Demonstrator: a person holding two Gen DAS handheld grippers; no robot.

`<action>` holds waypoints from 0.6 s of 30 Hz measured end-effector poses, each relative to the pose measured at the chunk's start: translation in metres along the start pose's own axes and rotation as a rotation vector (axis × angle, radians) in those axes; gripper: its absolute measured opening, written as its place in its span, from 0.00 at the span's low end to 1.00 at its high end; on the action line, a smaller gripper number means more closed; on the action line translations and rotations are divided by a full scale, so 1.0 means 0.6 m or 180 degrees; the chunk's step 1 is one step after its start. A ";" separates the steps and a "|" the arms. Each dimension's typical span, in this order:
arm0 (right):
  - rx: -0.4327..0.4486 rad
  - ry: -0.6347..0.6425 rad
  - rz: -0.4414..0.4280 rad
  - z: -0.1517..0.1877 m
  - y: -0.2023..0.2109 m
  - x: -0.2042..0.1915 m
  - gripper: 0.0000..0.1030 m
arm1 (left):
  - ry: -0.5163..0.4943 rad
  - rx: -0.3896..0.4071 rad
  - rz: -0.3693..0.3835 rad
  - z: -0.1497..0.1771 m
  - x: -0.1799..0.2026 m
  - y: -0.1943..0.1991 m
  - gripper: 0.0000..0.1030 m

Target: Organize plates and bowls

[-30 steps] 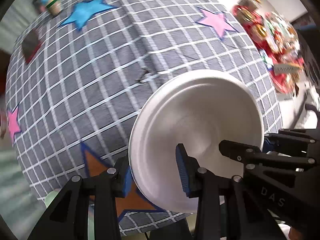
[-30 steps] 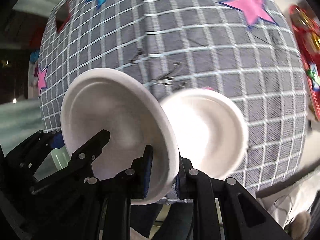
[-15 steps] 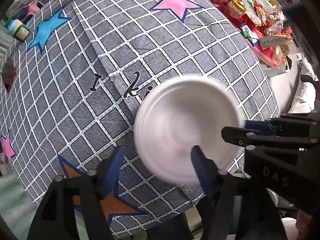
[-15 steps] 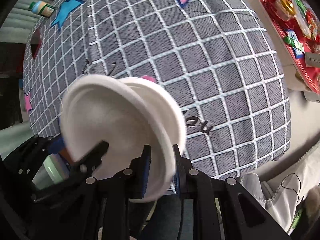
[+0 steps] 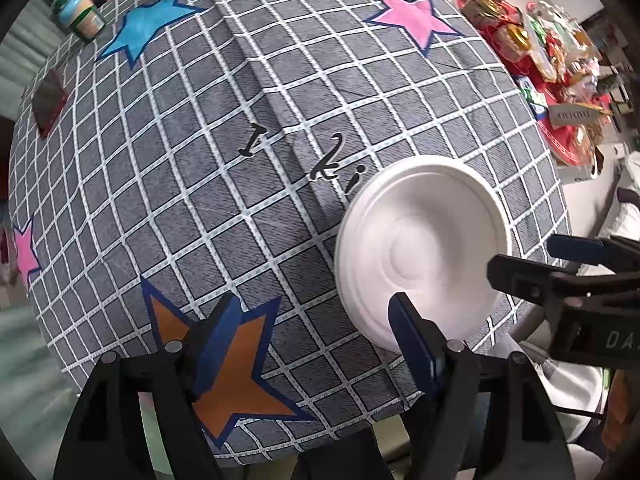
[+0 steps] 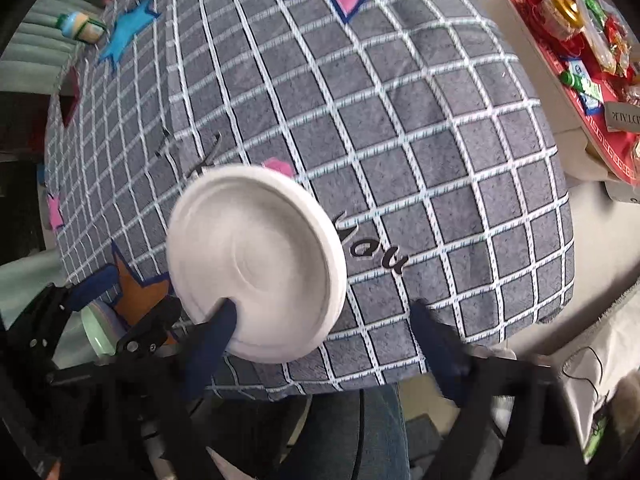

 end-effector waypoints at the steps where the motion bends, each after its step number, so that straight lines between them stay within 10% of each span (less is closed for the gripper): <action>1: 0.0003 0.0003 0.0009 -0.001 0.004 0.005 0.87 | 0.0016 -0.0003 -0.0003 0.001 -0.001 0.000 0.77; 18: -0.0014 0.0030 0.0167 0.006 0.012 0.038 1.00 | 0.0161 -0.0003 -0.0061 0.015 -0.027 0.026 0.77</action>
Point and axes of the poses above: each gripper's, at about its wrist camera, not at the fingertips, and y roughly against the way its jaws point, x to its right, z to its underside, the point moved 6 cm from there along -y, roughly the way its jaws point, and after that the axes turned 3 degrees about -y, right-handed, at the moved point
